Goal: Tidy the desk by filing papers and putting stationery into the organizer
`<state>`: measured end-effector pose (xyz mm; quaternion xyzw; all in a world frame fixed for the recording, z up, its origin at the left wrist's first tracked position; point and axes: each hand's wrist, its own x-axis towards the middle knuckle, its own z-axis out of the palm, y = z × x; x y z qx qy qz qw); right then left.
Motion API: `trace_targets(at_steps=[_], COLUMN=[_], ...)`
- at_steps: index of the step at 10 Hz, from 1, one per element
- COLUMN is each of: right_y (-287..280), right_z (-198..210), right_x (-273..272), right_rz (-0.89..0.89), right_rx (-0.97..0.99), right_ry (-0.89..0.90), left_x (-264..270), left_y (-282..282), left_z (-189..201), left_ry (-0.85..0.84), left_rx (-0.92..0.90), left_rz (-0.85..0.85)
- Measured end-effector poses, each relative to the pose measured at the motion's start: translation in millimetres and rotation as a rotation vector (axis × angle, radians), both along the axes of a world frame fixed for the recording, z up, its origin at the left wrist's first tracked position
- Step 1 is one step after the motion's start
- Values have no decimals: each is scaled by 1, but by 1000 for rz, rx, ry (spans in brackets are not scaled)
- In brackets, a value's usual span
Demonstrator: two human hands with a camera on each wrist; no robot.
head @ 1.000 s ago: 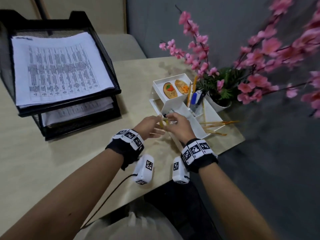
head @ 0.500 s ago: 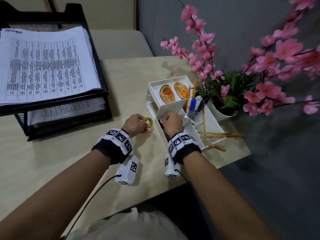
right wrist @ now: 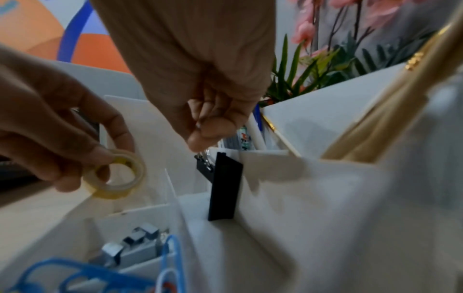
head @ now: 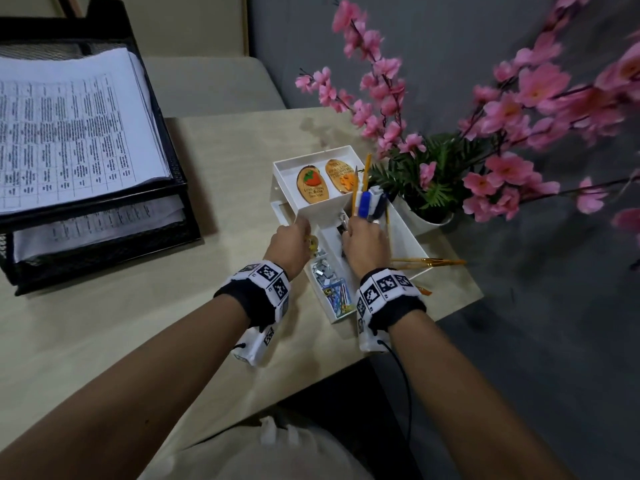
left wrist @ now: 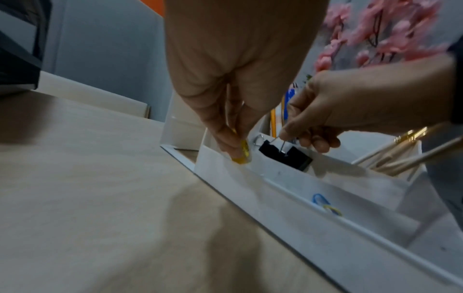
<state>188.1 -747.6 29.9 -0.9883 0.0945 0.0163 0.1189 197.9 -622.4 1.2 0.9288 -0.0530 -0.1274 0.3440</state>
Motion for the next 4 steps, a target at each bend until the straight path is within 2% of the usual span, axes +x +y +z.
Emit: trace_targets(at_steps=[2,3,4], right_y=[0,-2,-8], right_z=[-7,-19,-29], right_x=[10,15,17], right_rz=[-76,-37,1], right_rx=[305,387,362], right_ry=[-22,29,73], left_x=[3,1,0], left_y=[-5,-6,-5], left_z=[-3,-4,-9], left_ry=[-51,-80,-83], left_rx=[214,409,452], left_rz=[-57,-138,-204])
